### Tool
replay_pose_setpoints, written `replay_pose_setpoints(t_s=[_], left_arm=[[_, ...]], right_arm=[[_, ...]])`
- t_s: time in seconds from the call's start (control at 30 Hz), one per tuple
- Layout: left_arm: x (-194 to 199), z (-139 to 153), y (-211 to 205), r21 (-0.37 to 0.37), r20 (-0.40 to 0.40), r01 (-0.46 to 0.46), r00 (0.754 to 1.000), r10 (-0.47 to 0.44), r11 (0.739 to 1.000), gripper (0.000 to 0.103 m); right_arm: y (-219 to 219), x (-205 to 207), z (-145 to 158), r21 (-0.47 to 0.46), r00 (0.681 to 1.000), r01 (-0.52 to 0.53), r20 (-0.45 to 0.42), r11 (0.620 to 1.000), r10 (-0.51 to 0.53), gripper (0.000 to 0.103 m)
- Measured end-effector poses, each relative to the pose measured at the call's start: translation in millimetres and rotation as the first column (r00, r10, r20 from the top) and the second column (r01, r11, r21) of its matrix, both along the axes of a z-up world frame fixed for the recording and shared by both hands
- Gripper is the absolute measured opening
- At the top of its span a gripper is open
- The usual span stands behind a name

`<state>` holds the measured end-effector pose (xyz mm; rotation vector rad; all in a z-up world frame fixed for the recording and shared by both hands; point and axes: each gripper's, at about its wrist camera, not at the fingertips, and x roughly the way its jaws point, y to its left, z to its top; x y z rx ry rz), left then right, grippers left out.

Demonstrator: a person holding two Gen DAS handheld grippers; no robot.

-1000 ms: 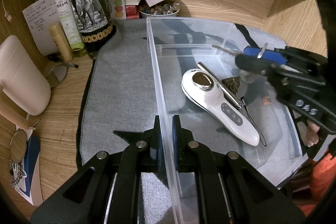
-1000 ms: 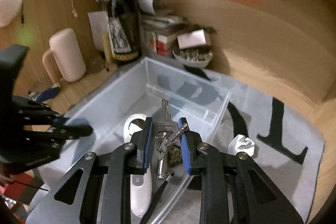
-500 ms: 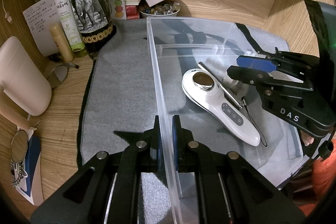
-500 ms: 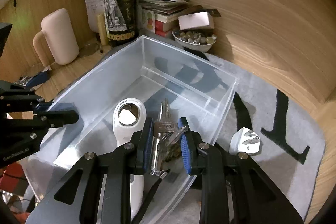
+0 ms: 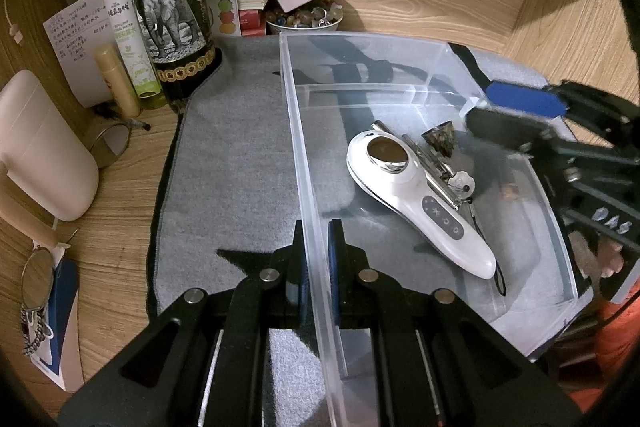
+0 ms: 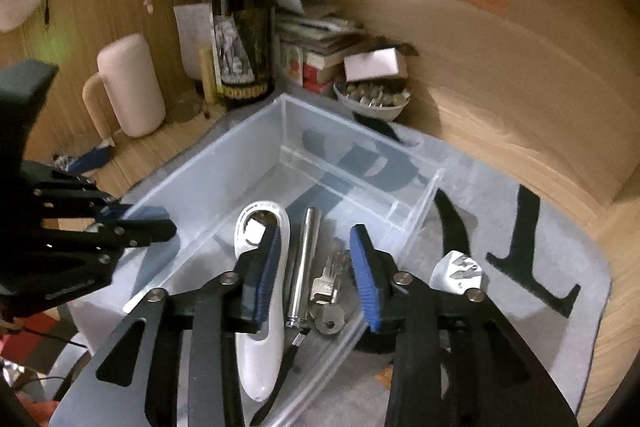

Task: Organize rigid objects
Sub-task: 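Carry the keys into the clear box and open the right tool, then grasp the black-and-gold tube on the rug with the right tool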

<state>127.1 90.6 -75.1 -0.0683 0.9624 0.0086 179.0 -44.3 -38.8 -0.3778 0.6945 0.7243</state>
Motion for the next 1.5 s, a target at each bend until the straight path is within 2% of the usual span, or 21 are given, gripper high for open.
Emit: replay_pose_setpoints(t_s=[0.23, 0.47, 0.67, 0.87, 1.1, 1.13, 1.2, 1.27, 1.5], left_arm=[[0, 0, 0, 0.0, 0.0, 0.0, 1.0, 0.0, 1.0, 0.008], [0, -1, 0, -0.004, 0.001, -0.002, 1.0, 0.002, 1.0, 0.008], [0, -1, 1, 0.0, 0.0, 0.001, 1.0, -0.001, 1.0, 0.008], [-1, -1, 1, 0.0, 0.0, 0.001, 1.0, -0.001, 1.0, 0.008], [-2, -2, 1, -0.005, 0.002, 0.0, 1.0, 0.0, 1.0, 0.008], [-2, -2, 1, -0.004, 0.002, 0.001, 1.0, -0.001, 1.0, 0.008], [-2, -2, 1, -0.004, 0.002, 0.001, 1.0, -0.001, 1.0, 0.008], [-2, -2, 1, -0.004, 0.002, 0.002, 1.0, -0.002, 1.0, 0.008], [-2, -2, 1, -0.004, 0.002, 0.001, 1.0, -0.001, 1.0, 0.008]], right_arm=[[-28, -5, 22, 0.049, 0.997, 0.052, 0.061, 0.997, -0.055, 0.048], [-63, 8, 23, 0.051, 0.987, 0.15, 0.056, 0.987, -0.153, 0.048], [-81, 29, -7, 0.016, 0.976, 0.217, -0.035, 0.976, -0.217, 0.048], [-88, 31, -40, -0.026, 0.968, 0.224, -0.114, 0.974, -0.225, 0.048], [-84, 32, -70, -0.084, 0.96, 0.217, -0.165, 0.973, -0.228, 0.048], [-85, 31, -70, -0.081, 0.96, 0.217, -0.161, 0.973, -0.228, 0.047], [-87, 31, -69, -0.075, 0.962, 0.22, -0.151, 0.973, -0.229, 0.033], [-89, 31, -68, -0.074, 0.963, 0.216, -0.149, 0.973, -0.225, 0.024], [-102, 31, -65, -0.07, 0.957, 0.255, -0.123, 0.965, -0.262, 0.022]])
